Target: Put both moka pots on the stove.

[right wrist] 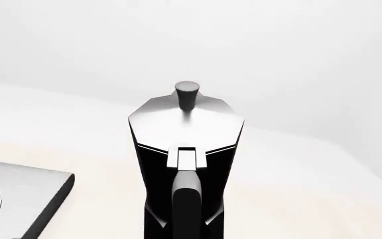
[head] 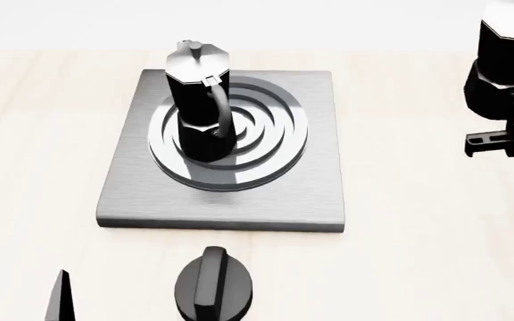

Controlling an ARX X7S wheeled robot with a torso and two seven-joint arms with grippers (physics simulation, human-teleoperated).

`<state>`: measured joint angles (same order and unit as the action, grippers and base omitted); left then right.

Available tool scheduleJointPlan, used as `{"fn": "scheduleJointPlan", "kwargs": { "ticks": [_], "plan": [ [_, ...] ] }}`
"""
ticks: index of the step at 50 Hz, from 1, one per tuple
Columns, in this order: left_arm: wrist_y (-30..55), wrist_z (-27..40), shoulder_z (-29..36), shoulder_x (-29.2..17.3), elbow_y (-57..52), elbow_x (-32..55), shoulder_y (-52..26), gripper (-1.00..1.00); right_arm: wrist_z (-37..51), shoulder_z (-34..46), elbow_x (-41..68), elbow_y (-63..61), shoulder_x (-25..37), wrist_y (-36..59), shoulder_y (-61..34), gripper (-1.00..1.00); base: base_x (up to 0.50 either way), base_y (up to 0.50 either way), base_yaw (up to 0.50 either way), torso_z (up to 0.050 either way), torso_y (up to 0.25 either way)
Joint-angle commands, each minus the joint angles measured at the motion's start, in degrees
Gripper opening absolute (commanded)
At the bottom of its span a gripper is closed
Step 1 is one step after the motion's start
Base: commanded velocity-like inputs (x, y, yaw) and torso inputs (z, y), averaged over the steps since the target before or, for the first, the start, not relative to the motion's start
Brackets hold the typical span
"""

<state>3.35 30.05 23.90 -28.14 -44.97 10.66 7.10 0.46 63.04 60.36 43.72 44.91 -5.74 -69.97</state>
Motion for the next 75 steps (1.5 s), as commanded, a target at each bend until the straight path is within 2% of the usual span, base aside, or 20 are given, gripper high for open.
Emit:
{"fn": "scheduleJointPlan", "kwargs": {
  "ticks": [1, 11, 27, 42, 49, 75],
  "plan": [
    [-0.1, 0.1, -0.1, -0.1, 0.2, 0.2, -0.1, 1.00, -4.8, -1.3, -1.6, -5.3, -1.1, 0.8, -3.5, -1.00, 0.00, 0.00, 0.00, 0.000, 0.000],
    [-0.2, 0.2, -0.3, -0.4, 0.0, 0.5, 0.0, 1.00, -9.8, -1.8, 1.4, -11.8, 0.3, 2.8, -4.6, -1.00, 0.00, 0.00, 0.00, 0.000, 0.002],
    [-0.5, 0.4, -0.2, -0.6, 0.0, 0.6, 0.1, 1.00, -13.7, -0.7, 2.2, -11.4, -2.0, 7.8, -8.3, -1.00, 0.00, 0.00, 0.00, 0.000, 0.001],
    [-0.8, 0.6, -0.4, -0.9, 0.0, 0.7, 0.2, 1.00, -17.0, 0.2, 1.8, -6.3, -6.5, 8.9, -9.1, -1.00, 0.00, 0.00, 0.00, 0.000, 0.001],
    [-0.7, 0.8, -0.5, -1.0, -0.1, 0.8, 0.2, 1.00, -19.3, -0.3, 1.8, 0.3, -11.6, 6.8, -8.7, -1.00, 0.00, 0.00, 0.00, 0.000, 0.001],
    [-0.5, 1.0, -0.3, -1.2, -0.2, 0.9, -0.1, 1.00, -24.0, -1.7, 2.0, 12.9, -21.0, 1.8, -6.8, -1.00, 0.00, 0.00, 0.00, 0.000, 0.001]
  ]
}}
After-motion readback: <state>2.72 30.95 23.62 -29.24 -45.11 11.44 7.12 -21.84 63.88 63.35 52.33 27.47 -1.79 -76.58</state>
